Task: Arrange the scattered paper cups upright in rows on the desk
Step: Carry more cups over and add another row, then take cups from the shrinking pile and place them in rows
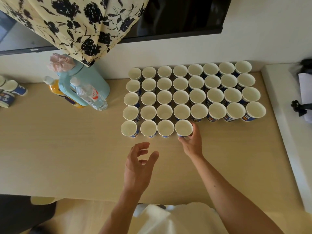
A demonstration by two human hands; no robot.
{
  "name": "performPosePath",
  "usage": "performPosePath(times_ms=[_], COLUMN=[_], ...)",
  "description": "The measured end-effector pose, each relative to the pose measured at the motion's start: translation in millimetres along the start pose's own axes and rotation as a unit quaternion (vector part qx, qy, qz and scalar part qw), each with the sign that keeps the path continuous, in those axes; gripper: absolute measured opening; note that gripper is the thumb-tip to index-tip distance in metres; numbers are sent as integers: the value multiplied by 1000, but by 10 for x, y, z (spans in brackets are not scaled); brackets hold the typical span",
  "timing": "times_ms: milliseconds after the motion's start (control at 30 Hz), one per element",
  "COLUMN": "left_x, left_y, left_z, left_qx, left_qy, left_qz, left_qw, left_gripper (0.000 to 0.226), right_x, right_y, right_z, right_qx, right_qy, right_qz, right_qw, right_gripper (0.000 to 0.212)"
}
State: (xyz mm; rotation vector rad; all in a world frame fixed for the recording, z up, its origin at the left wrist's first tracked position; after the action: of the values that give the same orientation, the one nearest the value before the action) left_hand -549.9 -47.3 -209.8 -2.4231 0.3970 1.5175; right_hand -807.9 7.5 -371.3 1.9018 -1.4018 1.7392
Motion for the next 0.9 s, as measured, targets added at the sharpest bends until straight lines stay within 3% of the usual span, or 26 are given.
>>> performPosePath(times_ms=[133,233,400,533,667,900], left_x=[13,31,18,-65,-95,123], left_y=[-8,-9,-21,-55,-154,-653], left_z=[10,-22,-205,-490,-868,-2050], left_qx=[-1,-10,-51,-94,-131,-214], left_qy=[-6,-15,-47,-72,-100,-113], left_qz=[-7,-15,-24,-11,-1,16], left_qw=[1000,1000,997,993,986,970], left_gripper=[24,23,26,34,33,31], right_x=[-45,-88,307,898,1365,1795], right_y=[-63,-284,-778,-1120,-1429,-2385], right_z=[-56,-259,-455,-215,333,1495], right_qx=[-14,-72,-108,-55,46,178], right_qy=[-1,15,67,87,72,38], right_qz=[36,80,42,-32,-76,-127], right_qw=[999,994,991,994,993,975], right_gripper=[79,77,68,63,59,52])
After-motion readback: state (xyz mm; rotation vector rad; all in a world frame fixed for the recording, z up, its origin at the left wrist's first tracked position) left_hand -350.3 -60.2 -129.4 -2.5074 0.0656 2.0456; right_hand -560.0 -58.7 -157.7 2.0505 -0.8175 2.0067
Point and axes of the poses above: each hand's wrist, its own y-axis towards the middle knuckle, its own z-axis out of the palm, x = y × z, the point moved 10 cm from there along y, towards the middle knuckle, and after that the axes turned 15 degrees about z, right-handed, at the moved point
